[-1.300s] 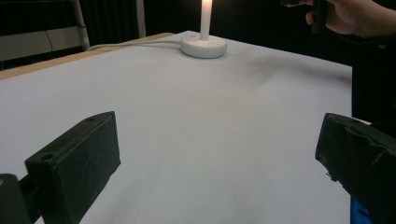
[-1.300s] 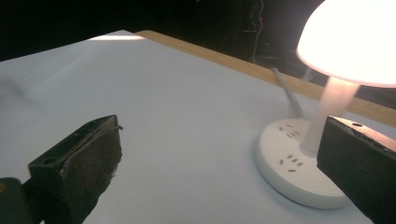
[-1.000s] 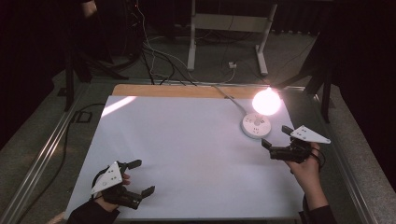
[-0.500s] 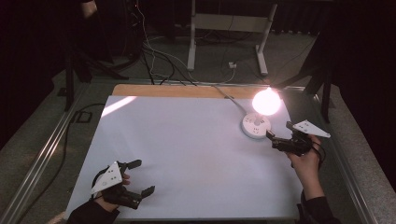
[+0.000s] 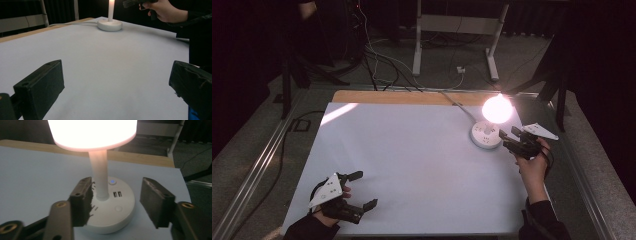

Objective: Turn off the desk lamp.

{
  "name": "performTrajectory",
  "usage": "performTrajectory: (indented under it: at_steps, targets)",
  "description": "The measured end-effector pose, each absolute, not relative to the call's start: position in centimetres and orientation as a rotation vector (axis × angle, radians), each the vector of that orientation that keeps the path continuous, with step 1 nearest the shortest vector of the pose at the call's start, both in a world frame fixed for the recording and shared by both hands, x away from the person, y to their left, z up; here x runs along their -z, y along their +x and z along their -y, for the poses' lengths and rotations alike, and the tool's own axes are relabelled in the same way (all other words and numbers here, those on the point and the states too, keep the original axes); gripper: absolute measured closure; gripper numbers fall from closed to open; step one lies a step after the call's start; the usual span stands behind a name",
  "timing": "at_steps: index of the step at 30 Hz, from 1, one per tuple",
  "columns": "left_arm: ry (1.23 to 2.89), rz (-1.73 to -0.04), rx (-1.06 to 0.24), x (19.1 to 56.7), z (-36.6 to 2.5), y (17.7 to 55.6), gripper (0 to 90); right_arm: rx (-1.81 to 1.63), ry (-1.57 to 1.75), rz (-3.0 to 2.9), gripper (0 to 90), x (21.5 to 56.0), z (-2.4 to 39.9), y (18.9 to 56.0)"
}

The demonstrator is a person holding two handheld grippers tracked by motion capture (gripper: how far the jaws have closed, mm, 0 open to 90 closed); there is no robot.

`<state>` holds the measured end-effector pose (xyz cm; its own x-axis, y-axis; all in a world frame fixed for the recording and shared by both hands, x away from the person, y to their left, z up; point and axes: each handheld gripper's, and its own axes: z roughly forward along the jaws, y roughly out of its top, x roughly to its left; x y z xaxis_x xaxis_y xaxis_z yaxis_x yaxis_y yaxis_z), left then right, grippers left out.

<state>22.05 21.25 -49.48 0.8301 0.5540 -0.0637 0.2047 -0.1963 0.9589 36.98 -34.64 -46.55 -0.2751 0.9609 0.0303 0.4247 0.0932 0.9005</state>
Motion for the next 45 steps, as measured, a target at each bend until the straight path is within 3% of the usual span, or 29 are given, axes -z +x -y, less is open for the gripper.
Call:
performTrajectory:
  at_steps: [8,12,16,45]
  targets:
    - [1.770,-0.584,-0.349,49.5,-21.3,22.1,0.6,-1.036,1.414,-1.800,74.9,48.1,34.2,38.4]
    - [1.771,-0.584,-0.347,49.5,-21.2,22.1,0.6,-1.017,1.426,-1.813,79.3,48.6,34.0,38.7]
    - [1.771,-0.584,-0.345,49.5,-21.2,22.1,0.6,-0.983,1.424,-1.801,89.2,49.1,33.8,38.9]
    - [1.767,-0.599,-0.344,49.6,-21.3,22.2,0.6,-0.960,1.437,-1.838,89.5,51.2,33.4,40.6]
